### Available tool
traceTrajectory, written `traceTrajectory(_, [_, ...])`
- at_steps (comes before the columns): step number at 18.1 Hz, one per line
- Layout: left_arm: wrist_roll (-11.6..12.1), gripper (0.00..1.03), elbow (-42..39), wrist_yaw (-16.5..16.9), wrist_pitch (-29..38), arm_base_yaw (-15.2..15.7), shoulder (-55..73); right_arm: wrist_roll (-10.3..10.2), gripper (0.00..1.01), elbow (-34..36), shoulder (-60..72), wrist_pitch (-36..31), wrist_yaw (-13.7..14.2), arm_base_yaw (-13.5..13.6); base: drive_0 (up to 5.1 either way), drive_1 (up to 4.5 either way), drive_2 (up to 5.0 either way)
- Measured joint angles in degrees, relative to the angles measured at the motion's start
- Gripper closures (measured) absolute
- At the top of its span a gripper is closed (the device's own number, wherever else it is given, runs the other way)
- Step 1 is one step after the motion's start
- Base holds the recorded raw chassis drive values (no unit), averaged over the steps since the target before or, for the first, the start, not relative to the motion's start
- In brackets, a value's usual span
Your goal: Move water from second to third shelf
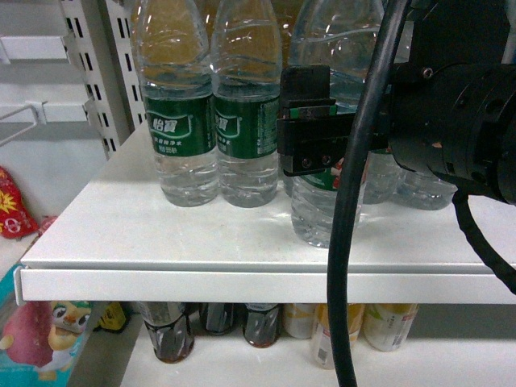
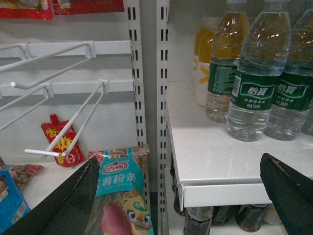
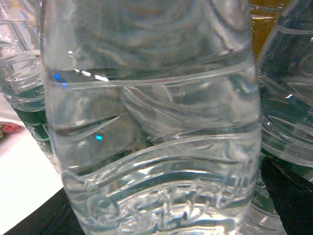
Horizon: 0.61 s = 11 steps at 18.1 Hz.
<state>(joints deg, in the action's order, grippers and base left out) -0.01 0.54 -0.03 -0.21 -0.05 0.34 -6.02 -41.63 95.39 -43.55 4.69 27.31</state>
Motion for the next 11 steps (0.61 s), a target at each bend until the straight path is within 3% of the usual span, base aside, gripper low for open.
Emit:
traceTrajectory(4, [0.00, 0.05, 0.00, 0.02, 0.00, 0.00, 0.00, -0.17, 0.03, 0.00, 0.00, -0.07, -0.22, 0.00, 0.0, 0.00, 0.0])
traceTrajectory(11, [0.00, 0.05, 0.00, 0.02, 0.00, 0.00, 0.00, -1.03, 0.03, 0.83, -1.40, -0.39, -3.43, -0.39, 0.0, 0.00, 0.0])
